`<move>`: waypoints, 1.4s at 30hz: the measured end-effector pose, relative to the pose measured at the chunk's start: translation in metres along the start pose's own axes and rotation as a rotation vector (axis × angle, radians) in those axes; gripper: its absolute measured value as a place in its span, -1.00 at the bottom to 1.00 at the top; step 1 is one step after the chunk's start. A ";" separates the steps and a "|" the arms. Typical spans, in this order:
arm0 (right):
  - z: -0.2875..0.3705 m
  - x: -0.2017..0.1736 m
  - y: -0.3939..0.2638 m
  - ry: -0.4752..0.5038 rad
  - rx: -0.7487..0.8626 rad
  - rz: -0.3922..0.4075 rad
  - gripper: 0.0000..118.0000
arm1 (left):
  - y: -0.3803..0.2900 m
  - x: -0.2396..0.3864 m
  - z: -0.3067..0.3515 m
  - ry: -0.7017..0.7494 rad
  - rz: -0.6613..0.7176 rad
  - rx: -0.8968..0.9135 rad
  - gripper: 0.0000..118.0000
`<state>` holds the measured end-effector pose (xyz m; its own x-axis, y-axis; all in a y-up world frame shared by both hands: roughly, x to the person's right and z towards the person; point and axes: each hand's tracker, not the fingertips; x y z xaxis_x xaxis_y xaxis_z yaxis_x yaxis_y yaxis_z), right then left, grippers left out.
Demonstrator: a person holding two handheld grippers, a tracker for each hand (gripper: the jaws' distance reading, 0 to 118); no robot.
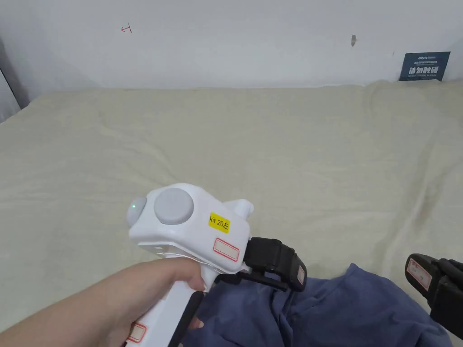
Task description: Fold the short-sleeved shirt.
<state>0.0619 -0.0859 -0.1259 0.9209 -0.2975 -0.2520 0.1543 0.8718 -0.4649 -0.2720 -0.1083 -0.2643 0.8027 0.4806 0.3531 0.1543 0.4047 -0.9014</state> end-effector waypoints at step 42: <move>-0.010 -0.003 0.005 0.011 -0.057 -0.021 -1.00 | -0.076 -0.130 0.078 -0.125 0.246 0.167 -0.08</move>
<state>0.0559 -0.0843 -0.1359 0.9135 -0.3204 -0.2509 0.1529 0.8416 -0.5179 -0.4324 -0.1406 -0.2225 0.7255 0.6676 0.1672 -0.1408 0.3818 -0.9135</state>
